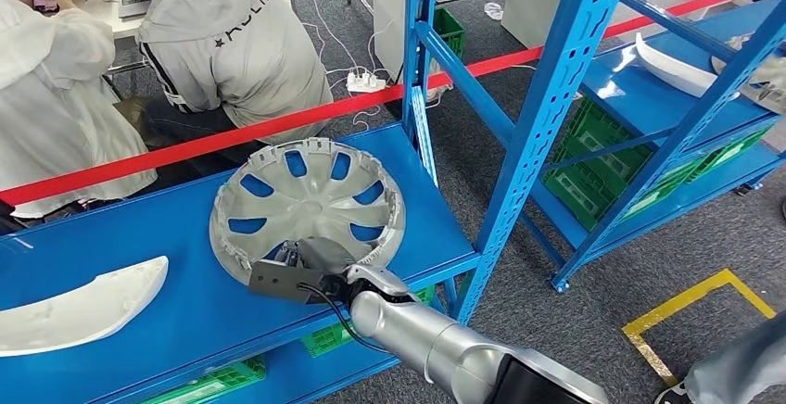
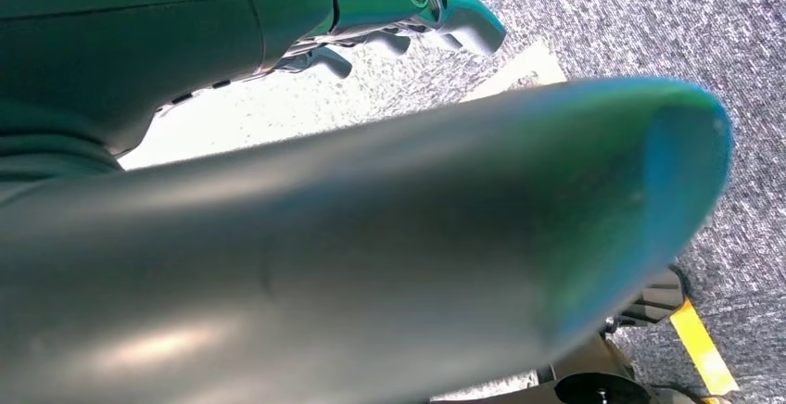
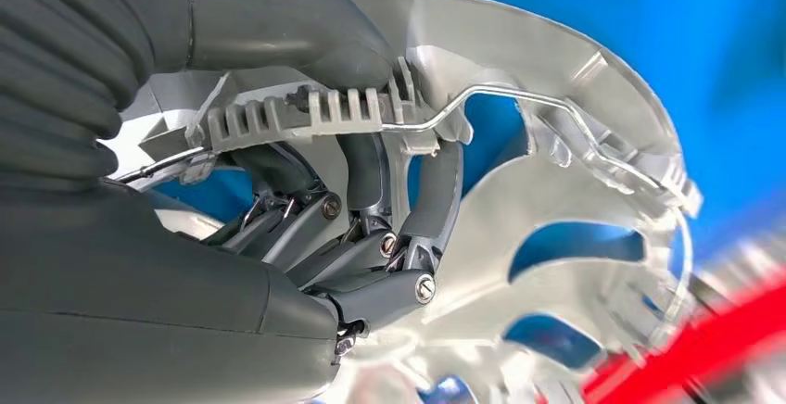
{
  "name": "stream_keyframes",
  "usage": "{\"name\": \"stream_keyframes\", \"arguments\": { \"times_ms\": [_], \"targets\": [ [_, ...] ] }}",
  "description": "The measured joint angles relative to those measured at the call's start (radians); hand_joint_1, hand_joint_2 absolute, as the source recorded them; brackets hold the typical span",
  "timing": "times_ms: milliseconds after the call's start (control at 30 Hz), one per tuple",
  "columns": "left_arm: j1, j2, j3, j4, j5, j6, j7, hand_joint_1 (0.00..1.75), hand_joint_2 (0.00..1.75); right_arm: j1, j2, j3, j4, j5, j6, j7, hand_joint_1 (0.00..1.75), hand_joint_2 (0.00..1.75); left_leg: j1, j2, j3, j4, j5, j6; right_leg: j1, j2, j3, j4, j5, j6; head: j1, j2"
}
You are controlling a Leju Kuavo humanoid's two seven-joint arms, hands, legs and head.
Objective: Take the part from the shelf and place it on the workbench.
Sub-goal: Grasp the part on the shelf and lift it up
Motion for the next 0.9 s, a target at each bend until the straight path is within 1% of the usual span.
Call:
{"name": "stream_keyframes", "arguments": {
  "times_ms": [100,233,333,433,700,900],
  "targets": [
    [0.0,0.002,0.0,0.0,0.0,-0.004,-0.002,0.0,0.0,0.025,-0.02,-0.033,-0.116,-0.005,-0.01,-0.035,1.75,1.75,0.0,0.0,0.0,0.0,0.0,0.0,0.0,0.001,-0.001,0.0,0.0,0.0,0.0,0.0],
    [0.001,0.005,0.002,0.0,0.003,-0.005,-0.009,0.0,0.0,0.064,-0.048,-0.064,-0.308,-0.012,0.0,-0.051,1.75,1.75,0.0,0.0,-0.001,0.0,-0.001,-0.001,0.001,0.0,-0.001,0.0,0.0,0.0,0.0,0.0],
    [0.002,0.007,0.007,0.0,0.005,-0.006,-0.013,0.0,0.0,0.087,-0.067,-0.072,-0.436,-0.017,0.016,-0.065,1.75,1.75,0.0,0.0,-0.002,0.0,-0.001,-0.002,0.001,0.001,-0.002,0.0,0.0,-0.001,0.0,0.0],
    [0.003,0.009,0.016,0.0,0.008,-0.006,-0.017,0.0,0.0,0.105,-0.084,-0.073,-0.532,-0.022,0.024,-0.082,1.75,1.75,0.0,0.0,-0.002,0.0,-0.001,-0.002,0.001,0.001,-0.002,0.0,-0.001,-0.001,0.0,0.0],
    [0.01,0.014,0.026,0.0,0.012,-0.008,-0.028,0.0,0.0,0.147,-0.114,-0.072,-0.691,-0.025,-0.005,-0.13,1.75,1.75,0.0,0.0,-0.003,0.0,-0.001,-0.002,0.001,0.0,-0.003,0.0,-0.001,-0.001,0.0,0.0],
    [0.012,0.015,0.026,0.0,0.007,-0.013,-0.031,0.0,0.0,0.167,-0.137,-0.062,-0.767,-0.015,-0.046,-0.139,1.75,1.75,0.0,0.0,-0.003,0.0,-0.001,-0.002,0.001,-0.001,-0.003,0.0,-0.001,0.0,0.0,0.0]
  ]
}}
